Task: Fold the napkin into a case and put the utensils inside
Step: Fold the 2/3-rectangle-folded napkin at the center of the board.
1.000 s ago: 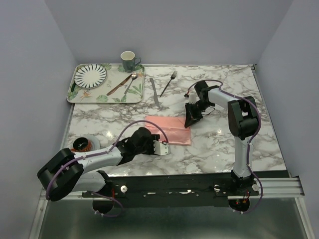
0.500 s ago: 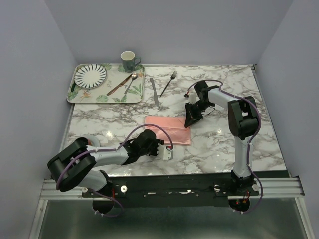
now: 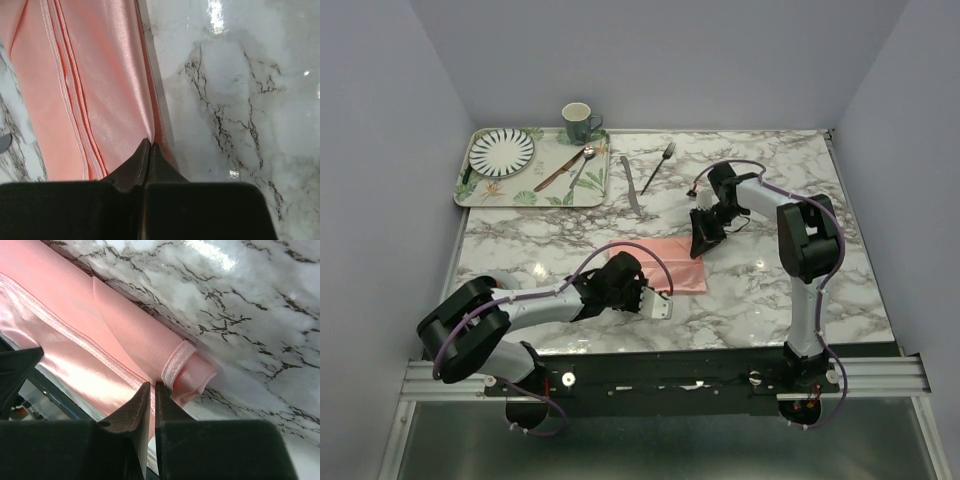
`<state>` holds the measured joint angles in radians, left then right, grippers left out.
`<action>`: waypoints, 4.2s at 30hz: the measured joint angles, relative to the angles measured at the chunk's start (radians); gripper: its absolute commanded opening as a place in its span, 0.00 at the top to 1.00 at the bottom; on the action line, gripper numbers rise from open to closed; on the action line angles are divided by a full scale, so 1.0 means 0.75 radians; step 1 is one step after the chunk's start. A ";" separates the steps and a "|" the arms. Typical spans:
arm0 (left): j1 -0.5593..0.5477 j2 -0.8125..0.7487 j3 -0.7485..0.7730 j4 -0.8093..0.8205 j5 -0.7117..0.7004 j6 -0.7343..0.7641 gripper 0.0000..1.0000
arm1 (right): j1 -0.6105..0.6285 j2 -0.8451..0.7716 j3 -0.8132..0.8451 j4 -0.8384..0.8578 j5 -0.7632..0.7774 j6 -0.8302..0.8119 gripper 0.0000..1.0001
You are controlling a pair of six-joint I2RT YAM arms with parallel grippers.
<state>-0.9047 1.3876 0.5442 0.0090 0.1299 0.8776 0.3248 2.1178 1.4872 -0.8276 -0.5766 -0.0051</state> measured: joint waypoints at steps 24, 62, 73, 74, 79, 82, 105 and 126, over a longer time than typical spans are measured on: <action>0.210 0.182 0.398 -0.552 0.408 -0.102 0.46 | 0.012 -0.019 -0.017 -0.006 0.020 -0.054 0.84; 0.376 0.452 0.858 -0.916 0.624 -0.124 1.00 | 0.014 -0.019 -0.013 -0.012 0.024 -0.084 0.84; 0.583 0.765 1.196 -1.141 0.908 -0.321 1.00 | 0.019 -0.019 -0.005 -0.020 0.029 -0.110 0.84; 0.605 0.792 1.222 -1.151 0.933 -0.352 1.00 | 0.020 -0.019 -0.004 -0.022 0.031 -0.114 0.85; 0.690 0.898 1.305 -1.152 1.004 -0.476 1.00 | 0.020 -0.017 0.009 -0.033 0.049 -0.134 0.85; 0.730 0.946 1.315 -1.138 1.022 -0.555 1.00 | 0.020 -0.011 0.019 -0.041 0.054 -0.139 0.85; 0.775 0.992 1.189 -1.066 1.068 -0.839 1.00 | 0.051 0.010 0.061 -0.072 0.054 -0.275 0.85; 0.806 1.088 1.316 -1.020 1.097 -1.042 1.00 | 0.057 -0.011 0.039 -0.070 0.054 -0.436 0.83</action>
<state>-0.3000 2.2040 1.5314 -0.7559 0.9524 0.0959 0.3676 2.1094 1.5166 -0.8799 -0.5362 -0.3325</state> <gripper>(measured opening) 0.014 0.155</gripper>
